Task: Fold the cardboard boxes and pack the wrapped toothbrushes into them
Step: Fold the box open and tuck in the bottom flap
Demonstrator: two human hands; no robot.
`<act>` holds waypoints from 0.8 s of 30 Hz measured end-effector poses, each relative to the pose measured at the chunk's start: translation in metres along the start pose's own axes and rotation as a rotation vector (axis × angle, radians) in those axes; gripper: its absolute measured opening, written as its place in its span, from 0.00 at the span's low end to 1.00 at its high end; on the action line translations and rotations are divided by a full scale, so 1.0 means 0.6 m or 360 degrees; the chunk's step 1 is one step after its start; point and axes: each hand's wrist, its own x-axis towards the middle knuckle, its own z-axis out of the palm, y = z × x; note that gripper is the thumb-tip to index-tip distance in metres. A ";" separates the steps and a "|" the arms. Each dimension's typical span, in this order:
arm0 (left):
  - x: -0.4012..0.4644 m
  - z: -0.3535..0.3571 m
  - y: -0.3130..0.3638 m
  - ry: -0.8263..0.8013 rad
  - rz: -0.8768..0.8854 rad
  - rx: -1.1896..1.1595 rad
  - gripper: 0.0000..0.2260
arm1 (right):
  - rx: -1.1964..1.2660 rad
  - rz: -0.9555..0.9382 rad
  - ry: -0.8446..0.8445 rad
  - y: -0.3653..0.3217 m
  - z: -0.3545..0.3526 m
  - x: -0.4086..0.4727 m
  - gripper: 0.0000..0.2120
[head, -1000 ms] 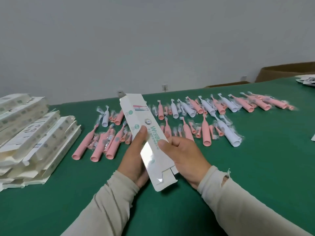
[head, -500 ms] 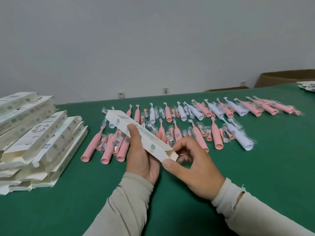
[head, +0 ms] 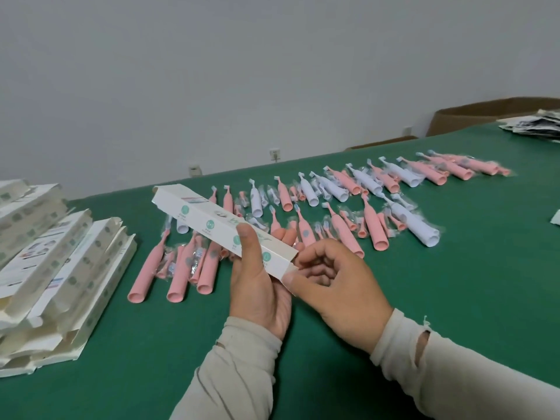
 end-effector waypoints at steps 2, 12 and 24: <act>0.001 -0.008 -0.003 -0.0009 -0.0071 0.0029 0.45 | -0.0052 -0.0038 -0.0016 0.002 0.012 -0.006 0.11; 0.005 -0.007 -0.007 0.0045 -0.0151 -0.0014 0.45 | 0.0071 -0.0053 -0.0053 0.003 0.007 0.007 0.08; 0.000 -0.013 -0.011 0.0036 -0.0140 0.0145 0.42 | -0.0060 0.0068 -0.0016 0.016 0.015 0.007 0.03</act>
